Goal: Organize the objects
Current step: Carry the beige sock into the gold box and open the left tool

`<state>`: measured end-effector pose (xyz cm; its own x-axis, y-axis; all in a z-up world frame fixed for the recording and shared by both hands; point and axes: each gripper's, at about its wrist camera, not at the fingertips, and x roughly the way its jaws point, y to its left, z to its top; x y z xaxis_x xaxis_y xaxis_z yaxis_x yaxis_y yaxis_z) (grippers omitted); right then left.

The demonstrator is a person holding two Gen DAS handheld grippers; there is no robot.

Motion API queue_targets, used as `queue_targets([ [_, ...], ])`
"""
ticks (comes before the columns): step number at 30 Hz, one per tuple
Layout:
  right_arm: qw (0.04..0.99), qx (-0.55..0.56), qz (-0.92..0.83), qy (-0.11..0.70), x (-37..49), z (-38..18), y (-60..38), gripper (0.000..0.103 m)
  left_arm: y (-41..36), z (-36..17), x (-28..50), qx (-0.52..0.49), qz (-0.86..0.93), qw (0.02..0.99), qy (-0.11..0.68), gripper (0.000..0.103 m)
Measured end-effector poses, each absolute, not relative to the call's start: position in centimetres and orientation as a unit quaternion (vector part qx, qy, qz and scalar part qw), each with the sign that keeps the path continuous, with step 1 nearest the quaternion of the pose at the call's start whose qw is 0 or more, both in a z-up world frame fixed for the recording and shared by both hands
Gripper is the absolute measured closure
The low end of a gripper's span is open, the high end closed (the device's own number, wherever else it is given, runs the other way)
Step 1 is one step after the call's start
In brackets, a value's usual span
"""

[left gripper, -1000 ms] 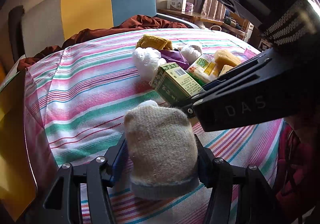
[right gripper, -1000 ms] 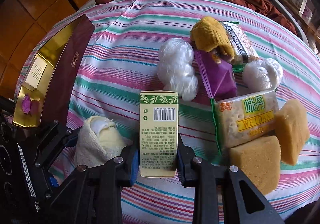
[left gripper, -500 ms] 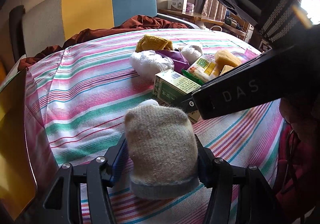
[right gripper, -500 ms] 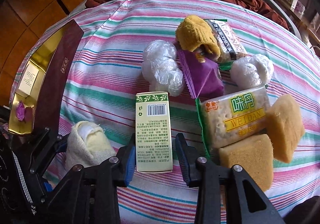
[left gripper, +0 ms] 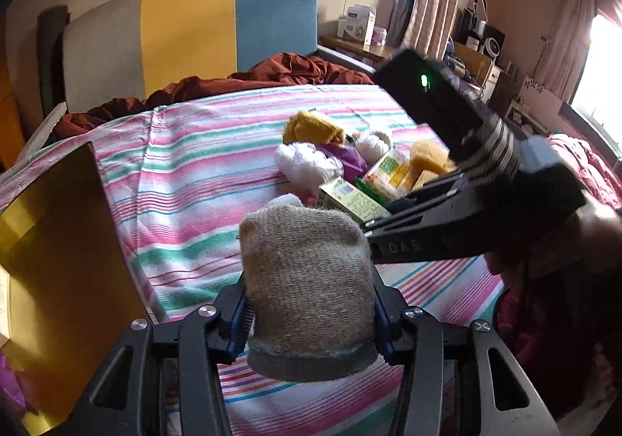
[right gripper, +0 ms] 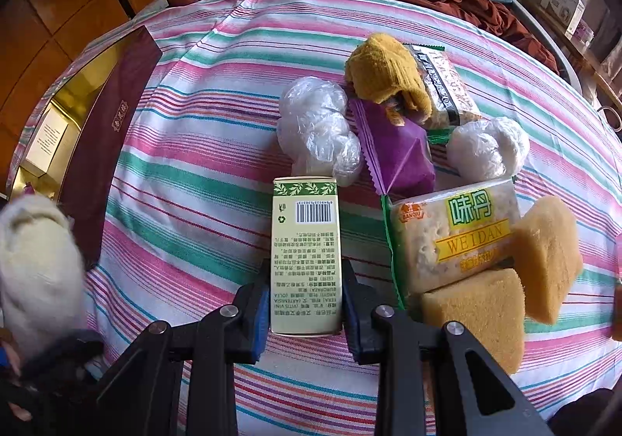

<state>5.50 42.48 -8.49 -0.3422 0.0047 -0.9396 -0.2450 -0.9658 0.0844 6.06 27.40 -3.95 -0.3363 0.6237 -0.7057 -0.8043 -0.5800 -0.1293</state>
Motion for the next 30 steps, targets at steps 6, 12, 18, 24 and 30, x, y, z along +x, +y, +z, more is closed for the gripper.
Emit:
queue_targets([
  [6,0.079,-0.569,0.813,0.098,5.3,-8.7,42.1,0.073,20.4,-0.6,1.9,-0.376,0.846,0.37,0.079,0.052],
  [12,0.082,-0.569,0.813,0.088,5.5,-8.7,42.0,0.073,10.9,-2.0,-3.1,-0.429,0.866,0.25,0.061,0.052],
  [18,0.084,-0.57,0.813,0.083,5.2,-9.0,41.3,0.073,6.2,-5.8,-5.0,-0.477,0.856,0.185,0.068,0.052],
  [24,0.084,-0.57,0.813,0.08,5.5,-8.7,41.6,0.073,5.2,-7.0,-4.9,-0.486,0.854,0.167,0.078,0.049],
  [30,0.086,-0.57,0.814,0.075,5.0,-9.0,41.3,0.073,4.1,-6.2,-4.1,-0.475,0.863,0.16,0.062,0.036],
])
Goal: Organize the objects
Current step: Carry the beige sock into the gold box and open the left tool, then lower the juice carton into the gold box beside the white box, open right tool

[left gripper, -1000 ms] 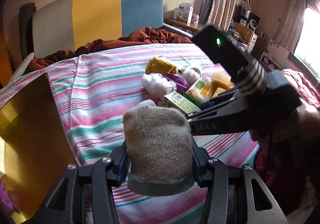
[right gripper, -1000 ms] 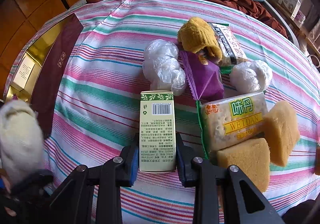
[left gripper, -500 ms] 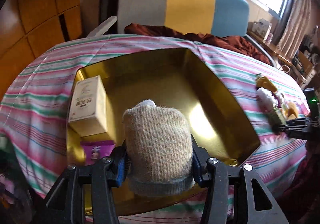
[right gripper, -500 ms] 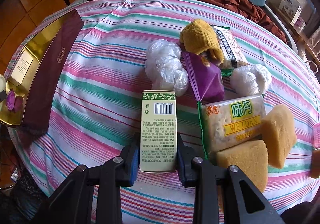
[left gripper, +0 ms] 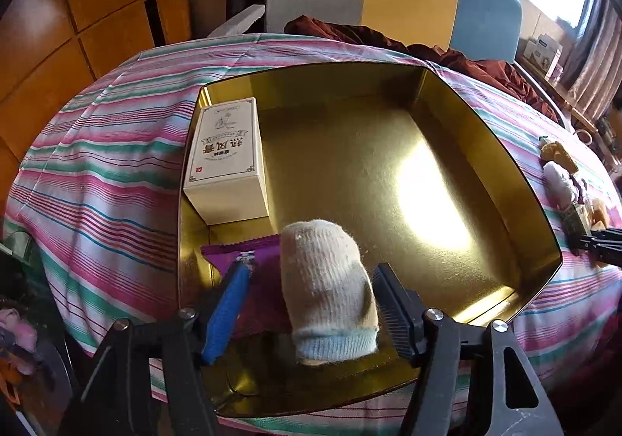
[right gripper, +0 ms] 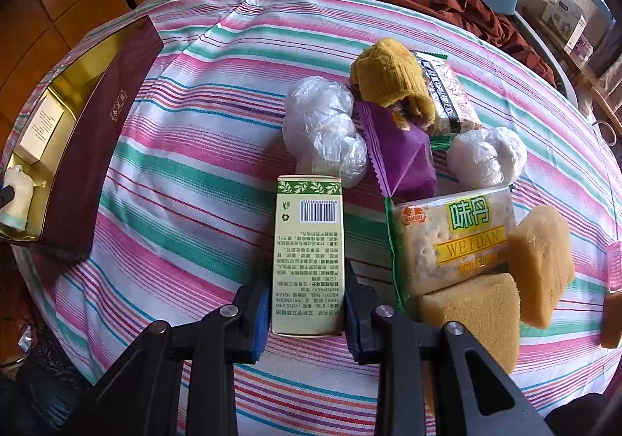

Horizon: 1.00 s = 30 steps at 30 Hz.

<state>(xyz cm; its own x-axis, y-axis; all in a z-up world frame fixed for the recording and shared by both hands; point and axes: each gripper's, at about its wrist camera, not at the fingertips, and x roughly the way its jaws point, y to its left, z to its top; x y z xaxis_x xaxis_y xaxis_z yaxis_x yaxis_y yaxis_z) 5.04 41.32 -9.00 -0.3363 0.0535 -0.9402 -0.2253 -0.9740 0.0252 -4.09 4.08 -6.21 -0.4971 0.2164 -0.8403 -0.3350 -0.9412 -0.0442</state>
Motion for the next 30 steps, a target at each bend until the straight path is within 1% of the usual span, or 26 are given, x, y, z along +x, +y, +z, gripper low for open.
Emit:
queue_targets([
  [5,0.087,-0.569,0.815,0.066,5.0,-8.8,40.9,0.073,3.1,-5.2,-3.7,-0.464,0.873,0.143,0.043,0.036],
  [9,0.088,-0.564,0.819,0.065,5.8,-8.4,40.2,0.073,2.2,-3.5,-2.6,-0.433,0.892,0.124,0.034,0.036],
  [12,0.085,-0.544,0.83,0.089,6.3,-7.1,39.8,0.073,1.8,-2.2,-2.0,-0.412,0.903,0.12,0.024,0.036],
  [16,0.064,-0.511,0.85,0.112,6.0,-4.2,37.5,0.073,1.8,-0.9,-1.5,-0.39,0.913,0.119,0.022,0.031],
  [19,0.034,-0.491,0.865,0.103,4.3,-1.9,34.4,0.073,1.9,-0.5,-1.3,-0.383,0.915,0.123,0.019,0.031],
  [23,-0.03,-0.481,0.871,0.093,0.7,-0.2,29.4,0.073,1.7,-0.7,-1.0,-0.38,0.917,0.122,0.015,0.031],
  [26,-0.064,-0.491,0.864,0.09,-2.6,-0.6,25.7,0.073,1.2,-1.0,-1.0,-0.382,0.917,0.119,0.007,0.031],
  [30,-0.087,-0.521,0.845,0.087,-6.9,-2.7,21.6,0.073,-0.1,-1.4,-0.8,-0.384,0.916,0.113,-0.009,0.029],
])
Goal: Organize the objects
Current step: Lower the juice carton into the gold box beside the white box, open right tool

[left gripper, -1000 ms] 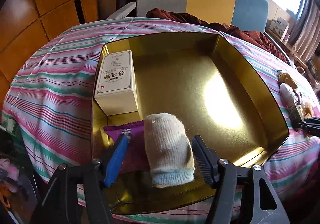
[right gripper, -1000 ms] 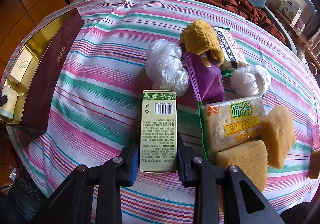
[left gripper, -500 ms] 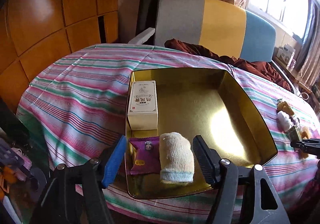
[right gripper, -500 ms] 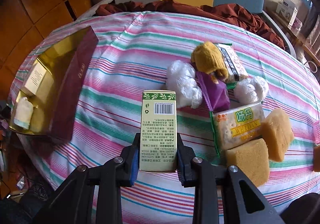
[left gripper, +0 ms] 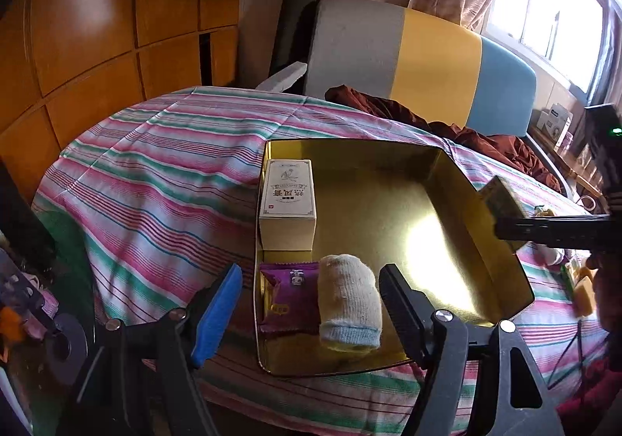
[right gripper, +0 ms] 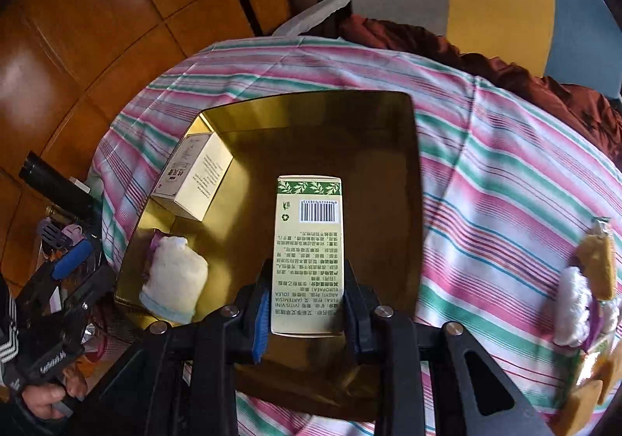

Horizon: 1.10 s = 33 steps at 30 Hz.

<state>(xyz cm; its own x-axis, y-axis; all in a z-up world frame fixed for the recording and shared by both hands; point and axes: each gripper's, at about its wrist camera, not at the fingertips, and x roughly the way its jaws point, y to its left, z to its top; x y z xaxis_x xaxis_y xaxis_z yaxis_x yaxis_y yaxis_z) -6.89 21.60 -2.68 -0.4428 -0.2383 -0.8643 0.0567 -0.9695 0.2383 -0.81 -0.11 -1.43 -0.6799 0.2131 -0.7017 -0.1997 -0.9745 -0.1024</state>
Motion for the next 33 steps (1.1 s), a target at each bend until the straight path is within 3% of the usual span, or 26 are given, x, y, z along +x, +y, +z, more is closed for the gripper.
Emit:
queue_targets([
  [8,0.075,0.556,-0.824,-0.081,-12.3,-6.1,16.6,0.073,-3.6,-2.4,-1.2,-0.391,0.915,0.086,-0.045,0.028],
  [14,0.123,0.573,-0.797,-0.144,-14.0,-7.9,14.9,0.072,-5.0,-3.1,-1.4,-0.397,0.913,0.072,-0.06,0.028],
  [16,0.151,0.572,-0.788,-0.169,-13.9,-8.1,14.4,0.064,-5.1,-3.2,-1.5,-0.397,0.913,0.072,-0.061,0.028],
  [21,0.156,0.553,-0.8,-0.173,-12.6,-7.0,15.0,0.063,-5.1,-3.4,-1.5,-0.399,0.913,0.069,-0.06,0.028],
  [26,0.121,0.522,-0.835,-0.128,-10.5,-4.6,16.4,0.052,-4.6,-3.2,-1.4,-0.396,0.914,0.071,-0.055,0.027],
  [28,0.106,0.507,-0.848,-0.111,-9.4,-3.9,17.1,0.029,-4.1,-3.0,-1.3,-0.396,0.914,0.074,-0.049,0.027],
  [30,0.087,0.493,-0.861,-0.095,-8.3,-3.0,17.9,0.017,-3.6,-2.8,-1.2,-0.395,0.914,0.078,-0.044,0.024],
  [33,0.069,0.477,-0.872,-0.084,-6.9,-2.2,19.2,0.017,-2.9,-2.4,-1.0,-0.393,0.915,0.082,-0.035,0.022],
])
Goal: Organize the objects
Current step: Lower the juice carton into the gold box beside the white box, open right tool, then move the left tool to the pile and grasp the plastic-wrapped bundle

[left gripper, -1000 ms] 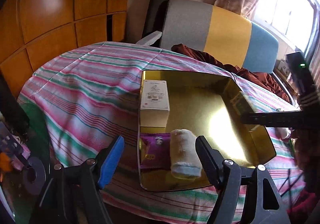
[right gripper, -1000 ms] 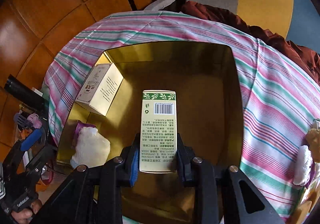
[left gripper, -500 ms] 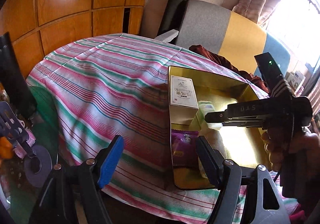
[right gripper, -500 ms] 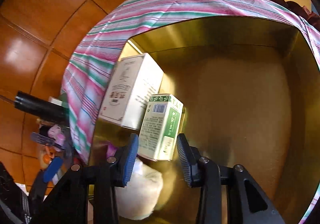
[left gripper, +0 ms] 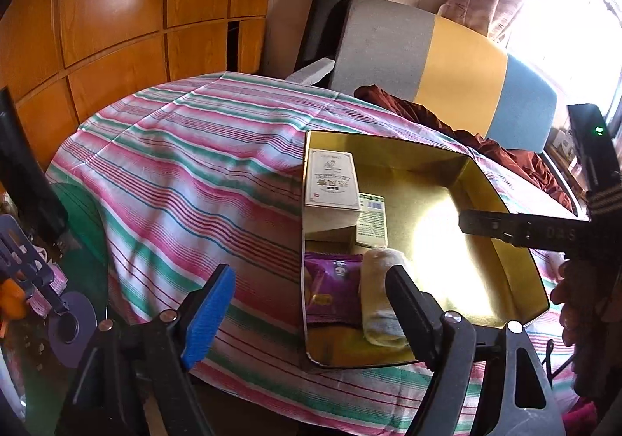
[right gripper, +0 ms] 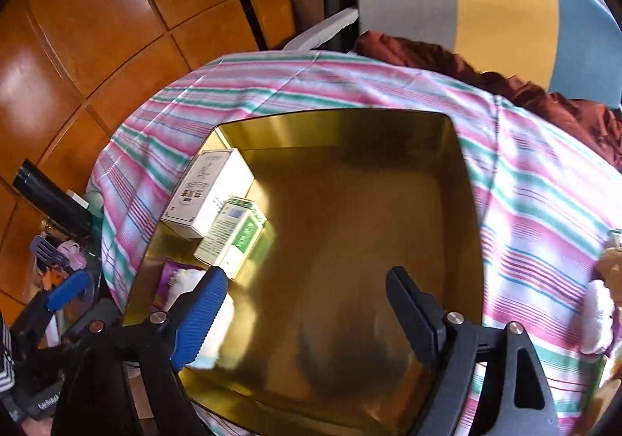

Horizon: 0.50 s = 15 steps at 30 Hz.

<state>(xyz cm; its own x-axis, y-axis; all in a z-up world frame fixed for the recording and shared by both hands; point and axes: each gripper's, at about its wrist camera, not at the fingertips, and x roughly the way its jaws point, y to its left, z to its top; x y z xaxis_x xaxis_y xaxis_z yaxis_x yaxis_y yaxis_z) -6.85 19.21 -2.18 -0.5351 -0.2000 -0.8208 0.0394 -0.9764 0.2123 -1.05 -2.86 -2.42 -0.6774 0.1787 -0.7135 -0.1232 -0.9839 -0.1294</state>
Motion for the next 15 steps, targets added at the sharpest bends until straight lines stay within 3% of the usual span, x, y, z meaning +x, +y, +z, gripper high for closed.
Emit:
queue_targets([
  [15,-0.051,0.453,-0.885,-0.092,0.6,-1.4,30.5,0.017,3.7,-0.8,-0.2,-0.381,0.912,0.148,0.022,0.018],
])
